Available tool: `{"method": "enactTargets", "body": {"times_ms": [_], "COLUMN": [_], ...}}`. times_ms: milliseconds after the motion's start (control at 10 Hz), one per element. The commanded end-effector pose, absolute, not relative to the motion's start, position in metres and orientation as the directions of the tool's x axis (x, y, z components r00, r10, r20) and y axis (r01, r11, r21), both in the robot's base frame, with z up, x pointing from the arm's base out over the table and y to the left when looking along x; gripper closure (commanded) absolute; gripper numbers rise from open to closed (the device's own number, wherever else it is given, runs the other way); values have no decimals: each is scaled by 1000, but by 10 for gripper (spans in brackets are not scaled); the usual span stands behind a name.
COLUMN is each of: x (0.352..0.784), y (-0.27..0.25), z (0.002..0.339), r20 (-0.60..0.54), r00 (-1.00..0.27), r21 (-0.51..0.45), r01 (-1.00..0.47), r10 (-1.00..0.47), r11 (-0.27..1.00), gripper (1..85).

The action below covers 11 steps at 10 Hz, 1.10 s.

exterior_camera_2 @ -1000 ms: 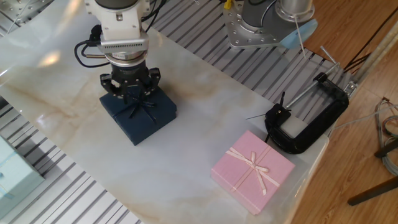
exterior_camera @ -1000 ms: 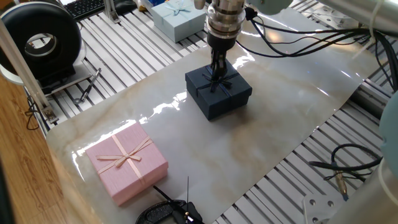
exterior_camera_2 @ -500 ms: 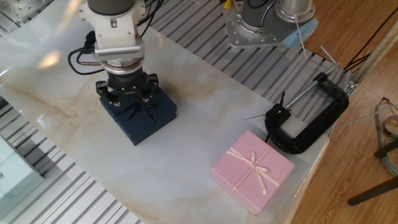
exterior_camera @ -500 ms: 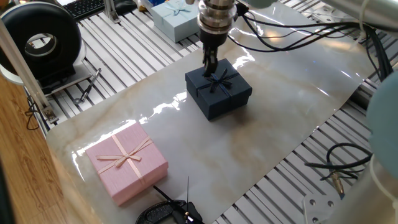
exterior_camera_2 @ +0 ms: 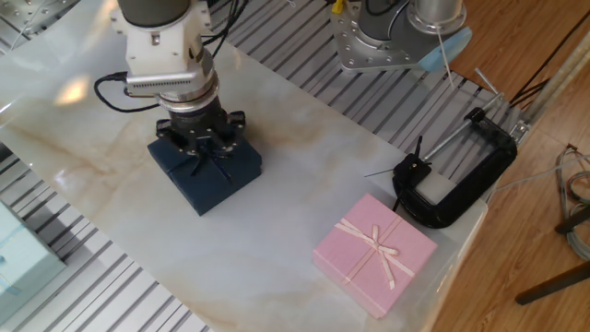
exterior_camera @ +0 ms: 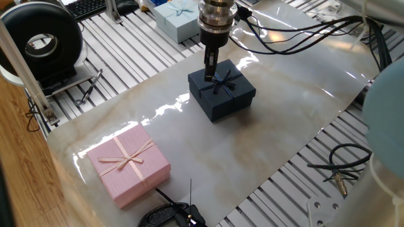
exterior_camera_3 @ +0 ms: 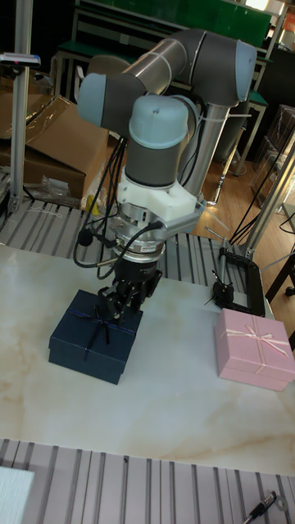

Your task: Open a box

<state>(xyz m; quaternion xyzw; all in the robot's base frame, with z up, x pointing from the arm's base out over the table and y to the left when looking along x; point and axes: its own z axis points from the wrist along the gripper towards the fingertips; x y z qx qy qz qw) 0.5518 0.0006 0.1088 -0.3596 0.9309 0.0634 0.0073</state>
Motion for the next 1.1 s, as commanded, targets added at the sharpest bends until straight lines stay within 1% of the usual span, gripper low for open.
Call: {"method": "enactTargets", "body": {"times_ms": [0, 200, 400, 500, 600, 800, 1000], "x": [564, 568, 565, 570, 577, 596, 608], "y": [32, 44, 35, 18, 12, 10, 16], "z": [105, 107, 106, 103, 99, 84, 83], "r20": [-80, -67, -35, -11, -11, -8, 14], "r00": [-766, -766, -776, -760, -741, -734, -738], "r21": [213, 210, 190, 128, 101, 80, 48], "r01": [-639, -637, -623, -646, -668, -678, -674], "r10": [-638, -639, -629, -650, -671, -680, -675], "r11": [739, 742, 758, 753, 737, 731, 738], "gripper": [400, 390, 397, 410, 417, 417, 413]}}
